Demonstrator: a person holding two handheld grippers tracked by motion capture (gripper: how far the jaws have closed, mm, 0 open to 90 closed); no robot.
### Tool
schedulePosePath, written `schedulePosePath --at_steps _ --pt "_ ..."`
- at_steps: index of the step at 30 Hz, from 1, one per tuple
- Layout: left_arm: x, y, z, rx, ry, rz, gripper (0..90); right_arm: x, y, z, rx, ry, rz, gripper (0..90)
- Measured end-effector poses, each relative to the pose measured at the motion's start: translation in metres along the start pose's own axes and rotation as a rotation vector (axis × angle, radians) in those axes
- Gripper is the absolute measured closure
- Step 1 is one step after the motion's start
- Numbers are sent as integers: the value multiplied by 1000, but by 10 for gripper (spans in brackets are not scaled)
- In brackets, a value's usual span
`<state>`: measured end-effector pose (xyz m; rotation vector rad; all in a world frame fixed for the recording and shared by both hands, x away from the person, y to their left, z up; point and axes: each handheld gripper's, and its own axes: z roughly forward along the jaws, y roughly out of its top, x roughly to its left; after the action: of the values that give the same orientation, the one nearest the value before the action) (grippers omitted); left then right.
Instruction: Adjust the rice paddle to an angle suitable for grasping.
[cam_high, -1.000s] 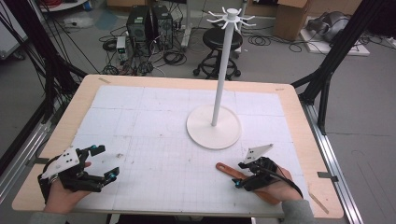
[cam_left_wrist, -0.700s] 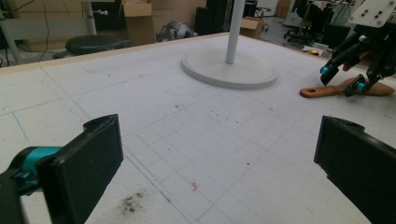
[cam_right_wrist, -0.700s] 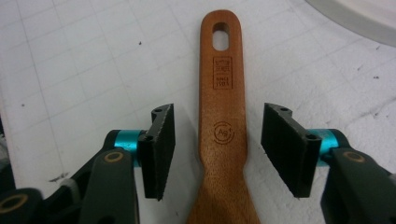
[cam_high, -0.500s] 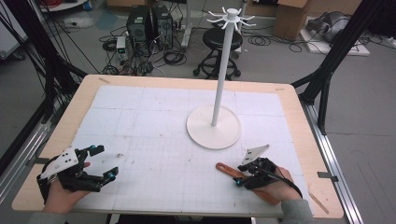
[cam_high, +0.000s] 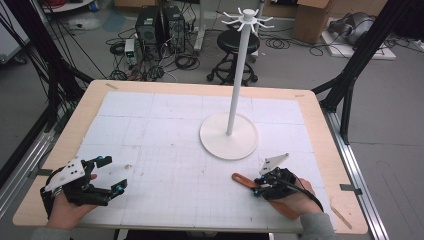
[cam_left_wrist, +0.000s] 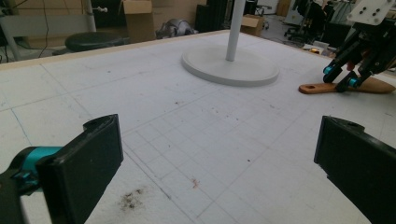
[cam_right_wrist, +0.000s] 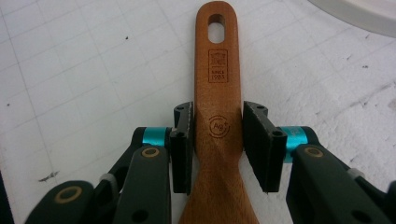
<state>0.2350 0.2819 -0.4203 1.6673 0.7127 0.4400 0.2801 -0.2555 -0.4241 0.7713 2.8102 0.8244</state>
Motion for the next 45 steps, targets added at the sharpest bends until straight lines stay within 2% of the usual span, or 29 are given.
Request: schedulePosePath --at_steps 9,16,23,28,31,32,33,39,45 --pt "1 0 0 -1 -1 1 17 0 2 0 7 -2 11 640" --pt "1 0 -1 0 2 0 18 -1 0 -9 -48 -15 35 640" --pt "0 2 0 -12 -5 -6 18 0 -4 -30 -158 -61 37 641" --pt "0 2 1 -8 -10 -3 17 -4 -12 -48 -276 -70 70 641" --pt "0 2 2 -7 -11 -4 17 -6 -18 -60 -375 -73 71 640" --pt "0 2 2 -9 -11 -4 17 -6 -18 -60 -375 -73 71 640" --pt "0 2 2 -10 -13 -4 17 -6 -19 -65 -410 -75 72 641" --pt "-1 2 2 -9 -23 2 17 -6 -22 -74 -460 -82 84 641" --pt "0 2 2 -8 -18 3 18 -3 -19 -85 -525 -79 59 641"
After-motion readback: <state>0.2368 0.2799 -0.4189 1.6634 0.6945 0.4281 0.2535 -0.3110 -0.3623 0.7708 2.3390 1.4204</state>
